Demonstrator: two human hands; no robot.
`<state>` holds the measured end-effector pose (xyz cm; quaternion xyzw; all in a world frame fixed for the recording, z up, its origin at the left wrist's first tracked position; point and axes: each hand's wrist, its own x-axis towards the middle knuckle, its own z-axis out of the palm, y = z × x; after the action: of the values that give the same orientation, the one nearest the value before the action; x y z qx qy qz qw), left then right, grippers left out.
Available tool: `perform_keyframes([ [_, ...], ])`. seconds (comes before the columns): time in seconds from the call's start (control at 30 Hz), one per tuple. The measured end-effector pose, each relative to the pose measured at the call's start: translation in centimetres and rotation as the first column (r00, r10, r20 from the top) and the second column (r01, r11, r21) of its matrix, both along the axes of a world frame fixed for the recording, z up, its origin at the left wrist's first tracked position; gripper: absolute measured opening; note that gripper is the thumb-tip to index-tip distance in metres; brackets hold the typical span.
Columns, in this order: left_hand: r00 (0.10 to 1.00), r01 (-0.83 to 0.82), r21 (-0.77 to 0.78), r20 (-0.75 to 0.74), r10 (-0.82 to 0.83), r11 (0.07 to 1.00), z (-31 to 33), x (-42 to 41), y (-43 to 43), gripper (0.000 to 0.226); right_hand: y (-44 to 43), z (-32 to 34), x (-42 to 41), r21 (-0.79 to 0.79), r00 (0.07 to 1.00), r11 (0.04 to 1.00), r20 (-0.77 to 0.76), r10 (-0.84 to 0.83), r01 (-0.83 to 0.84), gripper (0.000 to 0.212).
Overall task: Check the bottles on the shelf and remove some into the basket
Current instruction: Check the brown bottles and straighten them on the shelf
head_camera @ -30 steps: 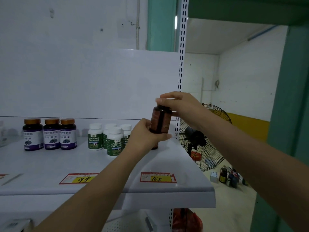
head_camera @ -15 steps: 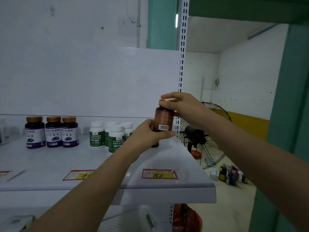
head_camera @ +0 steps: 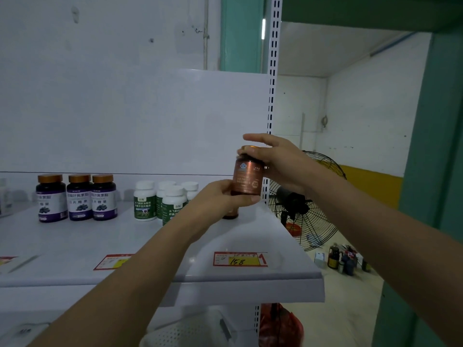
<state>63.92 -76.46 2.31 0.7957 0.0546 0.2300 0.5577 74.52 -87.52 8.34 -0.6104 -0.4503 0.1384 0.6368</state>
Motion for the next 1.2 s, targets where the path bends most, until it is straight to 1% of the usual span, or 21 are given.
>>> perform_keyframes([
  [0.07,1.000,-0.012,0.013,0.025,0.012,1.000,-0.1,0.2,-0.1,0.039,-0.1,-0.1,0.1,-0.027,0.998,0.998,-0.018,0.056,-0.056,0.037],
  [0.1,0.998,-0.046,0.017,0.049,0.046,0.999,-0.1,0.2,-0.3,0.040,-0.1,-0.1,0.0,-0.052,0.999,0.998,0.001,0.047,-0.047,0.038],
  [0.17,0.987,-0.133,0.036,0.092,0.130,0.990,-0.1,0.5,-0.7,0.047,0.2,-0.4,-0.2,-0.105,0.994,0.993,0.102,-0.043,0.054,0.044],
  [0.23,0.979,-0.177,0.060,0.114,0.169,0.982,-0.2,0.7,-0.8,0.052,0.6,-0.7,-0.2,-0.081,0.969,0.979,0.182,-0.168,0.185,0.049],
  [0.3,0.984,-0.150,0.068,0.104,0.142,0.986,-0.1,0.6,-0.9,0.053,0.8,-0.8,0.0,-0.017,0.968,0.975,0.127,-0.216,0.220,0.048],
  [0.37,0.995,-0.081,0.061,0.063,0.077,0.995,-0.1,0.4,-0.8,0.048,0.6,-0.7,0.3,0.016,0.984,0.985,0.058,-0.171,0.170,0.046],
  [0.47,1.000,-0.027,0.044,0.012,0.027,0.999,0.1,0.2,-0.6,0.036,0.3,-0.8,0.3,0.042,0.999,0.999,-0.038,-0.013,0.014,0.043],
  [0.57,0.997,-0.069,0.021,0.045,0.068,0.997,0.0,0.4,-0.5,0.040,0.4,-1.0,0.0,0.025,0.996,0.998,-0.070,0.056,-0.054,0.040],
  [0.63,0.993,-0.103,0.016,0.064,0.102,0.995,0.0,0.4,-0.6,0.041,0.5,-1.1,0.0,0.022,0.989,0.996,-0.115,0.092,-0.090,0.044],
  [0.67,0.991,-0.115,0.016,0.071,0.114,0.993,-0.2,0.4,-0.6,0.042,0.5,-1.2,0.0,0.000,0.990,0.996,-0.110,0.084,-0.084,0.050],
  [0.7,0.988,-0.132,0.023,0.079,0.129,0.991,-0.3,0.4,-0.6,0.045,0.5,-1.3,0.0,-0.045,0.997,0.998,-0.063,0.048,-0.050,0.057],
  [0.73,0.985,-0.154,0.039,0.085,0.150,0.987,-0.4,0.5,-0.7,0.048,0.6,-1.4,-0.1,-0.091,1.000,0.996,0.011,-0.017,0.018,0.060],
  [0.77,0.982,-0.172,0.061,0.089,0.166,0.983,-0.4,0.5,-0.7,0.050,0.8,-1.6,-0.1,-0.092,0.995,0.992,0.061,-0.082,0.087,0.061],
  [0.8,0.981,-0.179,0.080,0.086,0.172,0.981,-0.3,0.5,-0.8,0.052,1.0,-1.7,0.1,-0.056,0.990,0.990,0.060,-0.127,0.131,0.059],
  [0.87,0.989,-0.138,0.095,0.060,0.133,0.986,-0.2,0.5,-0.7,0.050,1.0,-1.7,0.4,0.035,0.993,0.993,-0.045,-0.112,0.113,0.053],
  [0.93,0.998,-0.062,0.086,0.019,0.061,0.994,0.0,0.3,-0.6,0.044,0.8,-1.5,0.5,0.110,0.988,0.994,-0.155,-0.008,0.026,0.053],
  [1.0,0.999,-0.034,0.064,0.012,0.033,0.997,0.0,0.3,-0.6,0.041,0.6,-1.3,0.4,0.162,0.973,0.983,-0.199,0.114,-0.082,0.053],
  [1.03,0.999,-0.046,0.051,0.029,0.045,0.998,-0.1,0.4,-0.6,0.039,0.6,-1.2,0.4,0.159,0.970,0.981,-0.195,0.144,-0.113,0.053],
  [1.1,0.991,-0.115,0.016,0.077,0.114,0.993,-0.2,0.6,-0.7,0.038,0.6,-1.1,0.5,0.085,0.981,0.991,-0.159,0.115,-0.102,0.055],
  [1.17,0.969,-0.219,0.014,0.122,0.216,0.976,-0.2,0.8,-0.7,0.046,0.7,-1.1,0.6,-0.017,0.991,0.998,-0.127,0.050,-0.052,0.056],
  [1.2,0.956,-0.268,0.037,0.135,0.261,0.963,-0.3,0.9,-0.7,0.051,0.7,-1.2,0.6,-0.053,0.993,0.998,-0.117,0.035,-0.042,0.052],
])
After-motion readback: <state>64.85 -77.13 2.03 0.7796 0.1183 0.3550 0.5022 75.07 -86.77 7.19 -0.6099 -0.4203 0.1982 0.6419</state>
